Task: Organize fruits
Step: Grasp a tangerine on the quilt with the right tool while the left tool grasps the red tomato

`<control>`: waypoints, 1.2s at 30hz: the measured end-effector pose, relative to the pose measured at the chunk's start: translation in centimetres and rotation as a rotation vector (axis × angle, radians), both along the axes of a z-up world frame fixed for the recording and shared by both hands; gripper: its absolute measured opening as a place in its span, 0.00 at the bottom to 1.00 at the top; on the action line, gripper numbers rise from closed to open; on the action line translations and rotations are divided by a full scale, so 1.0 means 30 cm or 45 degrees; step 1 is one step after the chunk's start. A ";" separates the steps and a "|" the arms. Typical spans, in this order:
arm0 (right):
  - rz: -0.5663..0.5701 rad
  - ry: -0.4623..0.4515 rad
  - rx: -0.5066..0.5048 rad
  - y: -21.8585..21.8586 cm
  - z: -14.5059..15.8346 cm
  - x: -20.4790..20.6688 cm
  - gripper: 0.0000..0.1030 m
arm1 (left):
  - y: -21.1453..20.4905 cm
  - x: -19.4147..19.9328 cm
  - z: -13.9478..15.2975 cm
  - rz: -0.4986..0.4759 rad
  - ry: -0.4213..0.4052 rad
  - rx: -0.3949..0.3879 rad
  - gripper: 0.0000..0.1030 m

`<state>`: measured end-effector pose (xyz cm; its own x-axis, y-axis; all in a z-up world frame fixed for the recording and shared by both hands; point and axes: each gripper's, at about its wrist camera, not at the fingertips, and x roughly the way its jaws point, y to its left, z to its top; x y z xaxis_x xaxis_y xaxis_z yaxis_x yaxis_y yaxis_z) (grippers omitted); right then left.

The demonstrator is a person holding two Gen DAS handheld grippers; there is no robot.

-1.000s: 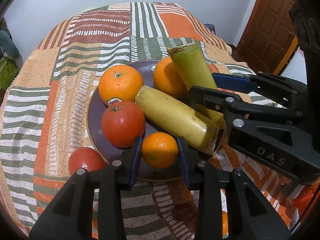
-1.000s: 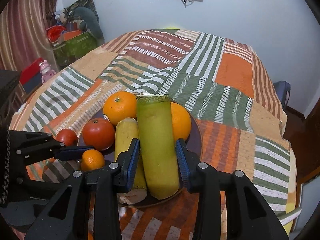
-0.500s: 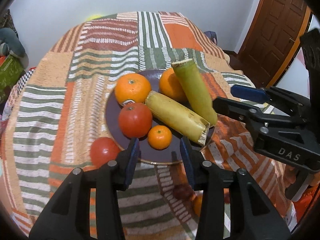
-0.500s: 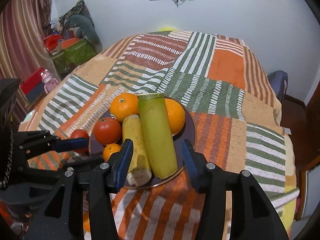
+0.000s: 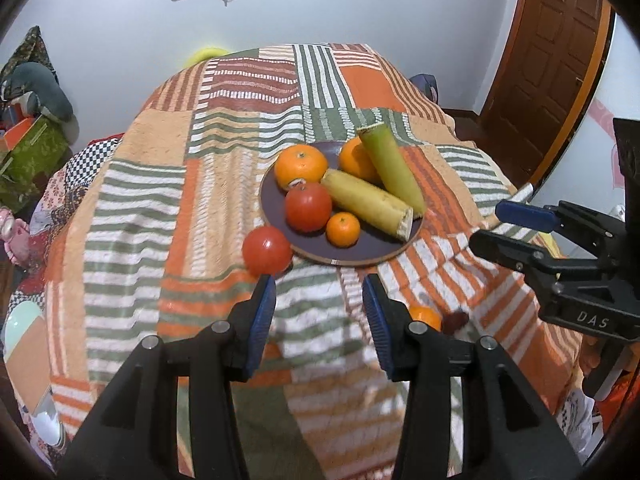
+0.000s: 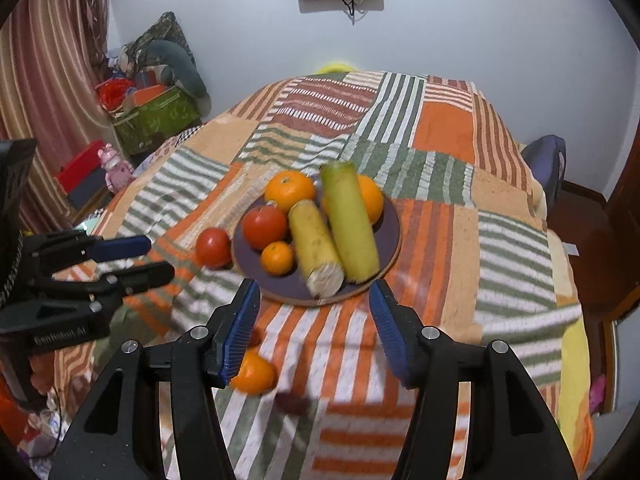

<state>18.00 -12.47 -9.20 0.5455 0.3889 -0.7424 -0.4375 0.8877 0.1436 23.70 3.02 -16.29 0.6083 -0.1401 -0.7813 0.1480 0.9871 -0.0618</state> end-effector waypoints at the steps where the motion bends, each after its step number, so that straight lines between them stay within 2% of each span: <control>1: 0.006 0.009 -0.003 0.004 -0.007 -0.013 0.52 | 0.006 -0.015 -0.003 0.002 0.002 0.002 0.46; 10: 0.080 0.117 -0.066 0.079 -0.123 -0.077 0.52 | 0.052 -0.103 -0.065 0.015 0.056 -0.004 0.50; 19: 0.160 0.218 -0.125 0.131 -0.219 -0.055 0.52 | 0.092 -0.095 -0.134 0.052 0.118 -0.019 0.52; 20: 0.157 0.204 -0.133 0.131 -0.222 -0.056 0.50 | 0.096 -0.089 -0.139 0.056 0.122 -0.020 0.52; 23: 0.172 0.202 -0.100 0.123 -0.211 -0.060 0.35 | 0.107 -0.067 -0.149 0.066 0.128 -0.019 0.52; 36: 0.065 0.134 0.022 0.014 -0.137 0.006 0.34 | 0.142 0.168 -0.194 0.105 0.161 -0.058 0.53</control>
<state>18.18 -12.06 -13.31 0.4442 0.4274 -0.7874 -0.4640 0.8616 0.2059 28.75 7.28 -22.11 0.5166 -0.1308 -0.8462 0.0544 0.9913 -0.1200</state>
